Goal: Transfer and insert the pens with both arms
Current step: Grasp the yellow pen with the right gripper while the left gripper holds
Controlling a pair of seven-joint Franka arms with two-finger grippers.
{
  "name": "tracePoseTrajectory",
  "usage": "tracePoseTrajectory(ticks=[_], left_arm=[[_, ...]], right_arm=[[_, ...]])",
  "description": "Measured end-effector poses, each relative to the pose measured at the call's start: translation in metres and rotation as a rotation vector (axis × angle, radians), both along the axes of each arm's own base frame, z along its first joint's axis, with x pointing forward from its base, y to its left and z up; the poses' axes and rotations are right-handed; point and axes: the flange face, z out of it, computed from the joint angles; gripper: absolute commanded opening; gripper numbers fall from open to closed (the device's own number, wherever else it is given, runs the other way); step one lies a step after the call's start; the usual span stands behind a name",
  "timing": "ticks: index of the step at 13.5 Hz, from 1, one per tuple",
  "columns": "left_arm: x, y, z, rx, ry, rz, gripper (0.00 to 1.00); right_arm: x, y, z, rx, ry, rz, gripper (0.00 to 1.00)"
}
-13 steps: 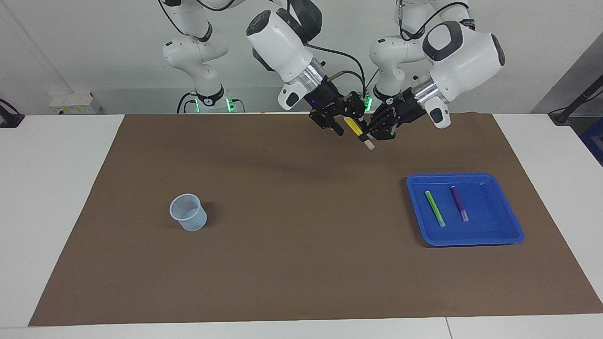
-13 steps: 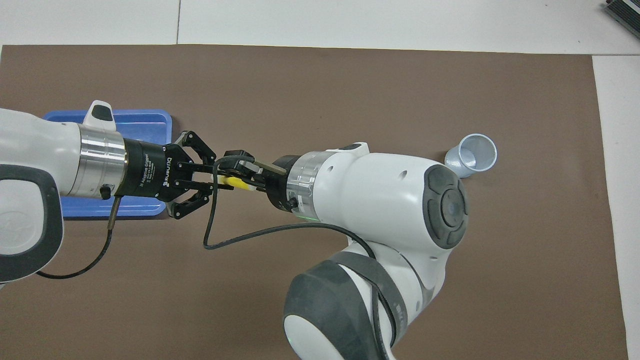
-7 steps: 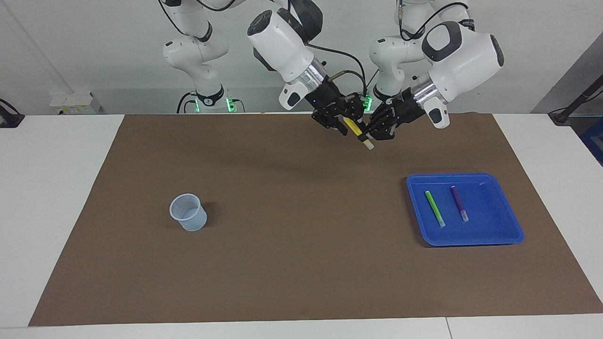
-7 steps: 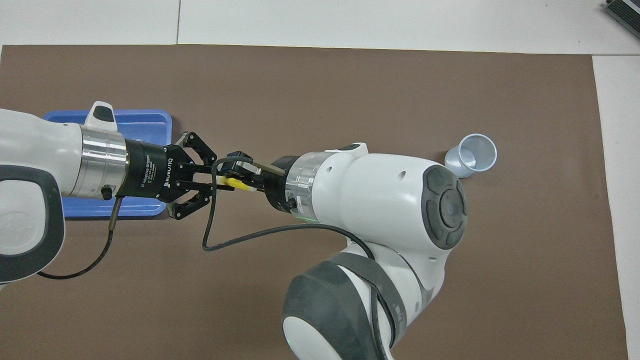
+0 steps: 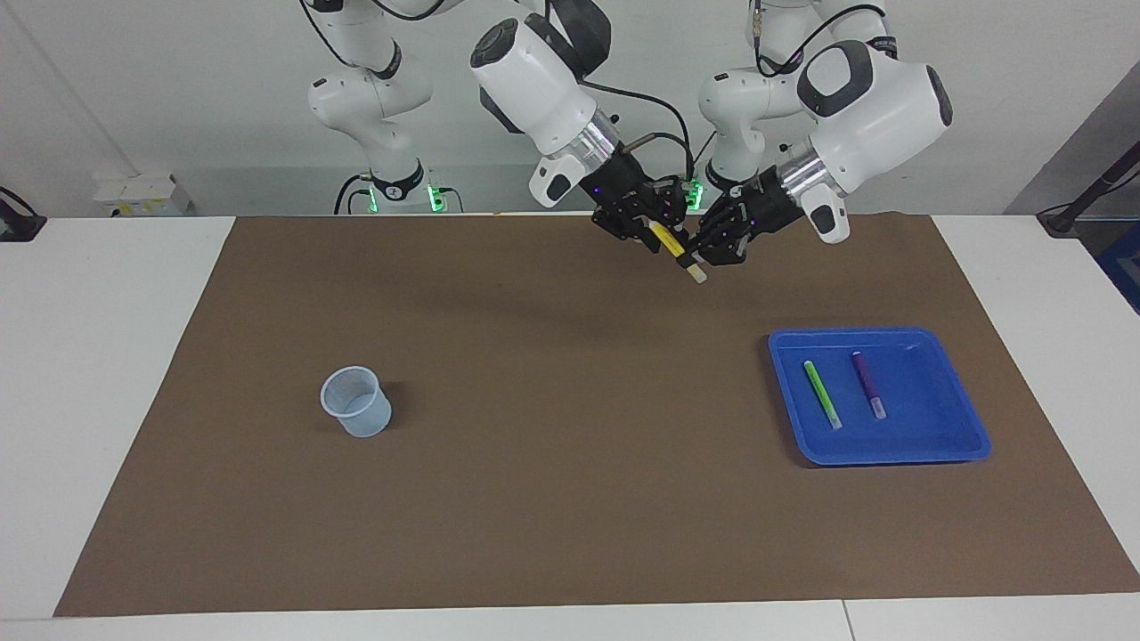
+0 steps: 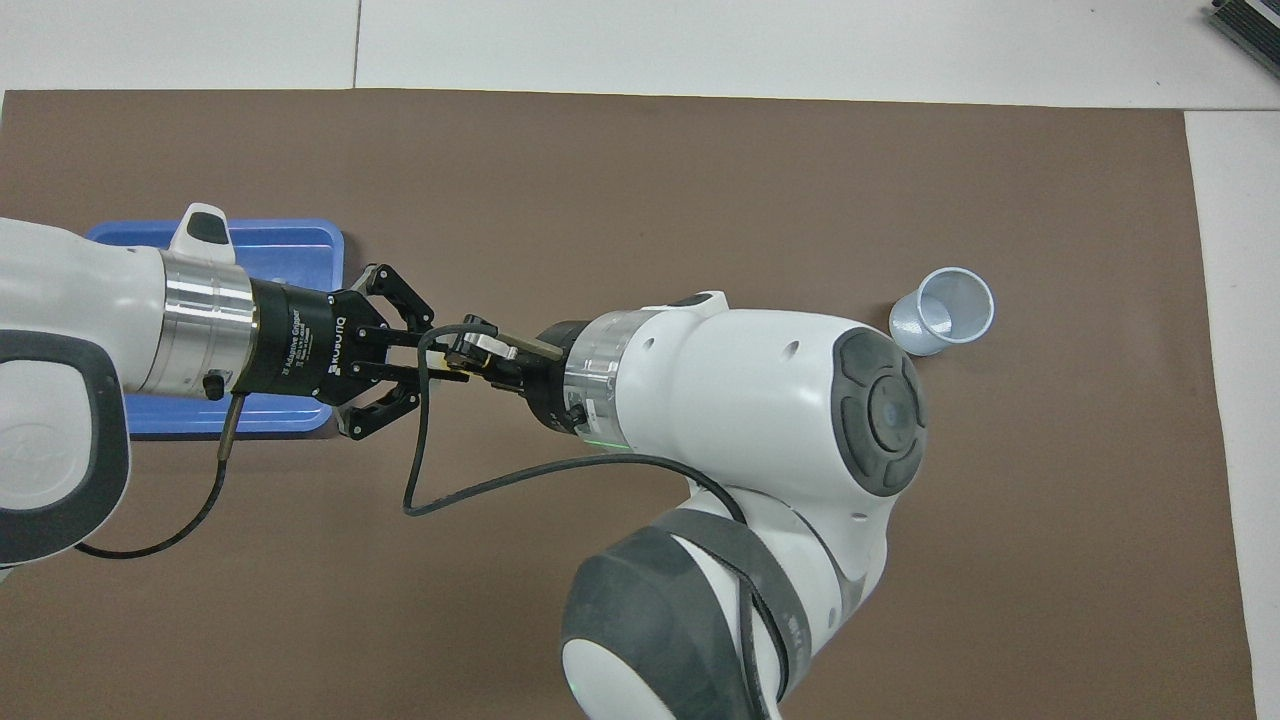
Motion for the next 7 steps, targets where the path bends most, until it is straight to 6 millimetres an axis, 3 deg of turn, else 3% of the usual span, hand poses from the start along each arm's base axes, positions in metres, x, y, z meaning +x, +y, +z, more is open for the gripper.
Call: tracePoseTrajectory(ticks=[3, 6, 7], left_arm=[[0.0, 0.0001, -0.0001, 0.0, 0.0, 0.0, 0.0], [0.0, 0.0001, -0.0001, 0.0, 0.0, 0.0, 0.0], [0.0, 0.0001, -0.0001, 0.0, 0.0, 0.0, 0.2]], right_arm=[[0.0, 0.0, 0.0, 0.0, 0.0, 0.0, 0.0], [0.0, 0.0, 0.0, 0.0, 0.0, 0.0, 0.0], [0.0, 0.0, 0.0, 0.0, 0.0, 0.0, 0.0]])
